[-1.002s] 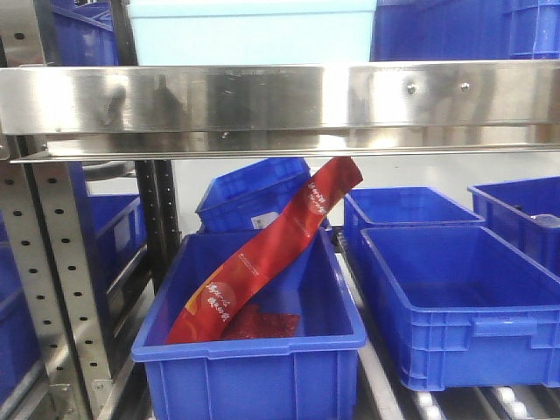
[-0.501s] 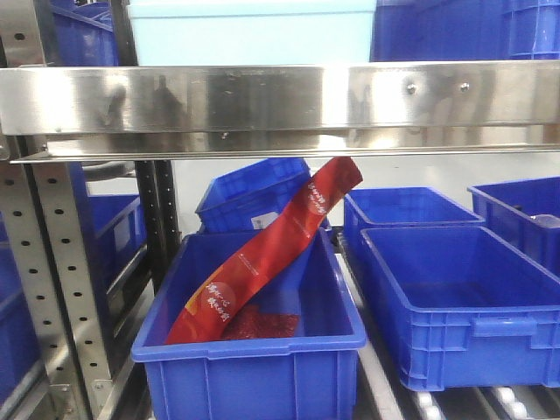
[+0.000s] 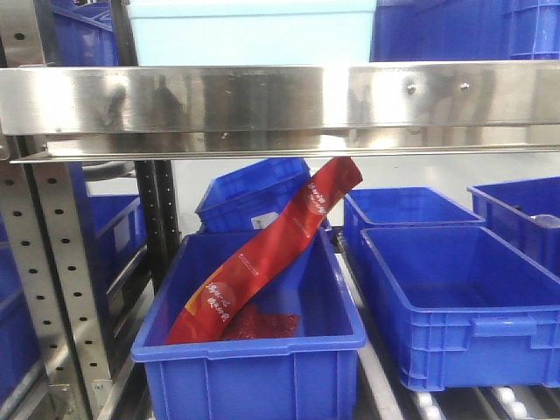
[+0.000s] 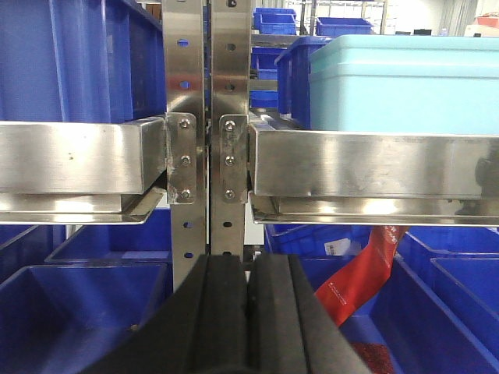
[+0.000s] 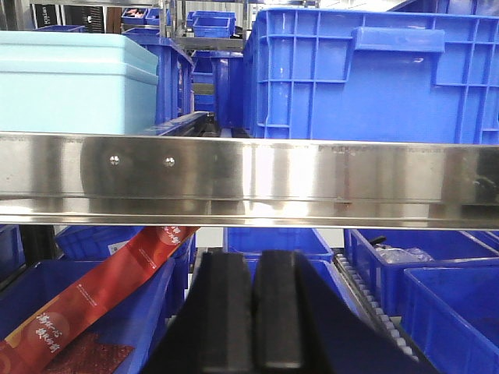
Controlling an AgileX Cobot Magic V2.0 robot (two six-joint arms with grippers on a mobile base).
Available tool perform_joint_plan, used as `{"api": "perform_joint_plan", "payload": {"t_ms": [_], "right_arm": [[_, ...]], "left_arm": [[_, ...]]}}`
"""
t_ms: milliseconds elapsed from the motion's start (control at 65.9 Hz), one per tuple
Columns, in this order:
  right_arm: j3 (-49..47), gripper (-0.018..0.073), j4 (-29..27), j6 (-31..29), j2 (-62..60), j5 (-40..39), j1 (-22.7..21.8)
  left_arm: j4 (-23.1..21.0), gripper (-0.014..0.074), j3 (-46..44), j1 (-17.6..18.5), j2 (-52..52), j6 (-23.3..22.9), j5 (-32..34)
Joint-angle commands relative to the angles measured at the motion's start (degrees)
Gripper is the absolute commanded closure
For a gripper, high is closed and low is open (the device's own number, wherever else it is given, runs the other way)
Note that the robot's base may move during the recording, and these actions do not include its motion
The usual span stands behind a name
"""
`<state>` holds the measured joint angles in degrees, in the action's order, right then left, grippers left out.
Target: Move two blue bins to right shelf middle
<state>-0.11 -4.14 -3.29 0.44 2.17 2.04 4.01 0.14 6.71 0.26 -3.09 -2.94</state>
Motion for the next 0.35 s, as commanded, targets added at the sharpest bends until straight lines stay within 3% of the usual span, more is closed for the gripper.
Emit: {"api": "perform_joint_plan", "payload": {"t_ms": [0, 334], "right_arm": [[0.1, 0.0721, 0.4, -0.4, -0.4, -0.6, -0.3], [0.1, 0.0721, 0.4, -0.4, -0.4, -0.6, -0.3]], "left_arm": [[-0.3, 0.0707, -0.1, -0.2, -0.3, 0.1, 1.3], [-0.3, 0.0707, -0.1, -0.2, -0.3, 0.1, 1.3]]}}
